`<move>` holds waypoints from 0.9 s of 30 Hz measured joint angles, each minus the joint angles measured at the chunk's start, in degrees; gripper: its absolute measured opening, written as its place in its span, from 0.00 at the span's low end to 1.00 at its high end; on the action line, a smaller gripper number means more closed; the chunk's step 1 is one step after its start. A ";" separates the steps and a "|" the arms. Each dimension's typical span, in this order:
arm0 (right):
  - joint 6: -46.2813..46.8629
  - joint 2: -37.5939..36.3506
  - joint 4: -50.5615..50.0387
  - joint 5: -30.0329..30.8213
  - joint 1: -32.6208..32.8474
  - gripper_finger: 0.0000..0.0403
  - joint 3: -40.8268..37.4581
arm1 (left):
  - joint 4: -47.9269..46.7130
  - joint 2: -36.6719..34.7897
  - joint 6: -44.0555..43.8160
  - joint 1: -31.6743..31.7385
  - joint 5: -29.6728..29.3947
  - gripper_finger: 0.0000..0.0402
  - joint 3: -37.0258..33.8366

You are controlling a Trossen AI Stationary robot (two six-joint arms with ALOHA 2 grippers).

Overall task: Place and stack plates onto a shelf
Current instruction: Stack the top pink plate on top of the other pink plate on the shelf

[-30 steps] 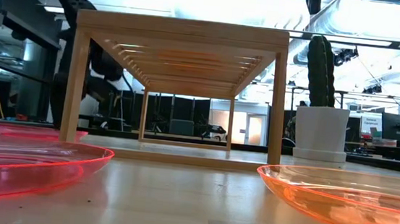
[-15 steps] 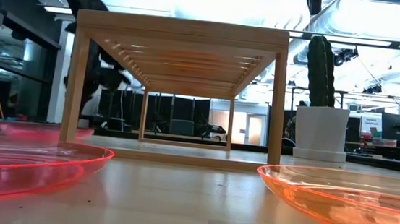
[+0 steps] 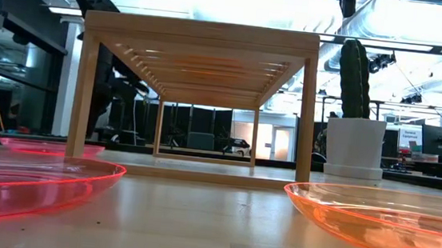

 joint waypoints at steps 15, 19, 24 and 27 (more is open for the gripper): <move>0.18 0.02 -0.01 -0.17 0.00 0.43 0.00 | -0.28 7.14 1.66 1.30 -2.60 0.42 0.07; 0.16 0.02 -0.01 -0.16 0.00 0.43 0.00 | -0.76 7.66 1.64 1.10 -2.50 0.42 0.20; -0.04 0.02 -0.53 -0.15 0.00 0.43 0.00 | -1.08 6.40 2.67 0.80 -2.46 0.35 -0.10; -0.46 0.02 -1.22 -0.13 0.00 0.43 0.00 | -2.02 5.45 3.01 0.80 -2.56 0.25 -0.14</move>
